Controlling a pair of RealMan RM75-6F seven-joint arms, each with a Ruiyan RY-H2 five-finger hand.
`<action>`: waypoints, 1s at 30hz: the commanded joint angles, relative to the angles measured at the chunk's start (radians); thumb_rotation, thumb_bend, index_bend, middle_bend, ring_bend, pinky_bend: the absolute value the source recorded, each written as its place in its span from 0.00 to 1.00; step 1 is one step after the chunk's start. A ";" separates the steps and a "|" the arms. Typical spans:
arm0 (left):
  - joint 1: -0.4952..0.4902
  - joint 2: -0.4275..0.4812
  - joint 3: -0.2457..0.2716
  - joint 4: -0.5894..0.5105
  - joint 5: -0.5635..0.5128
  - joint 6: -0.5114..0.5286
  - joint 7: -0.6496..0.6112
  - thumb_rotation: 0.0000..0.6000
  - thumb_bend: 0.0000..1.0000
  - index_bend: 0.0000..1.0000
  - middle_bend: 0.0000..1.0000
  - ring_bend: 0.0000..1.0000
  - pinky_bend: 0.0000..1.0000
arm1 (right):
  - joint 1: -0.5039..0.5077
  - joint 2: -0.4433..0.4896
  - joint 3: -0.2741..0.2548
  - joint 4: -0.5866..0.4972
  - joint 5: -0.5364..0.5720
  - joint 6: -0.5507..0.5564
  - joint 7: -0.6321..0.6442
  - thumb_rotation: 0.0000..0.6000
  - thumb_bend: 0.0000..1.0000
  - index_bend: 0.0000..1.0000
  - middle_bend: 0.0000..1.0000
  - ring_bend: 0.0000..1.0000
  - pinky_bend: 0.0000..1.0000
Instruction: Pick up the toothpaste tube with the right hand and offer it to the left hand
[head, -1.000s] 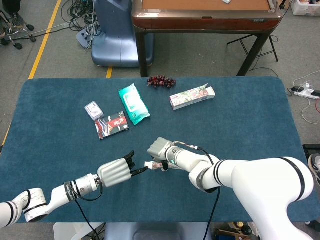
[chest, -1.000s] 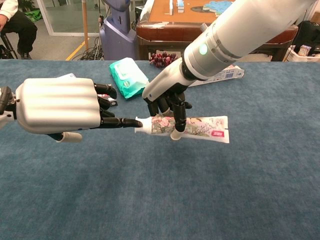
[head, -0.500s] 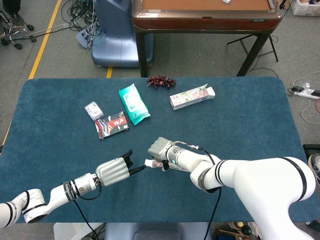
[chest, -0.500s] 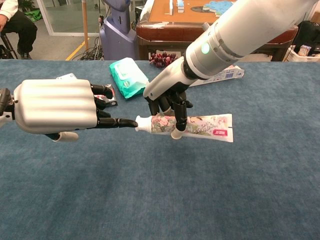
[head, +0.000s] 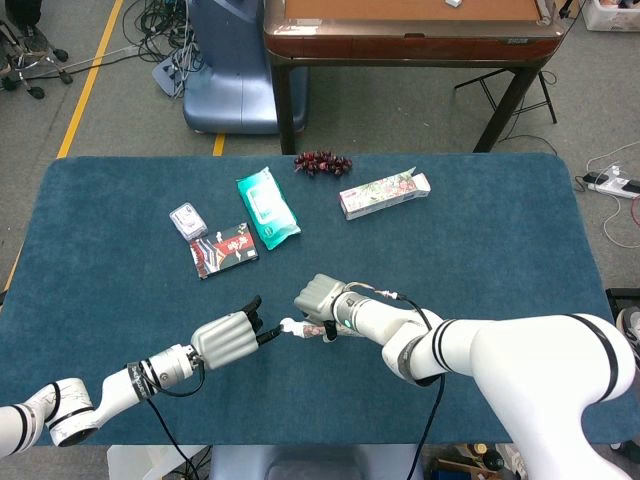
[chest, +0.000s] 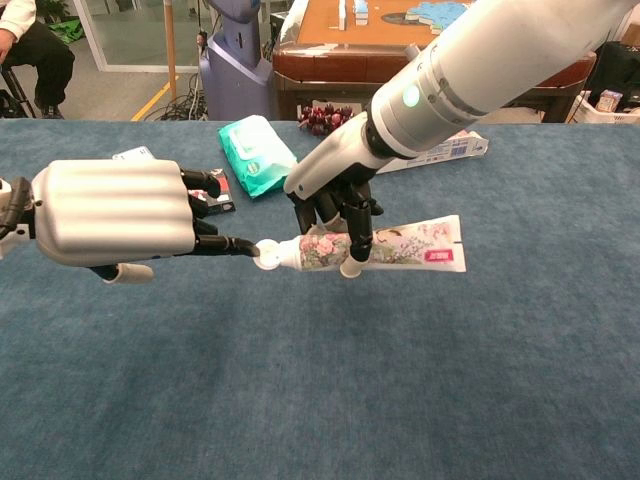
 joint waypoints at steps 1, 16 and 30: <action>-0.001 -0.002 0.000 0.000 -0.006 -0.004 0.004 1.00 0.22 0.10 0.47 0.46 0.17 | -0.004 0.002 0.003 -0.002 -0.005 0.000 0.000 1.00 1.00 1.00 0.85 0.82 0.63; -0.001 -0.001 0.002 -0.006 -0.036 -0.010 0.026 1.00 0.22 0.10 0.47 0.46 0.17 | -0.022 0.012 0.008 -0.003 -0.026 -0.003 0.001 1.00 1.00 1.00 0.86 0.82 0.63; 0.048 0.059 -0.024 -0.065 -0.131 0.037 0.035 1.00 0.22 0.10 0.47 0.46 0.17 | -0.060 0.018 -0.096 -0.010 -0.015 0.077 -0.083 1.00 0.94 0.92 0.74 0.70 0.59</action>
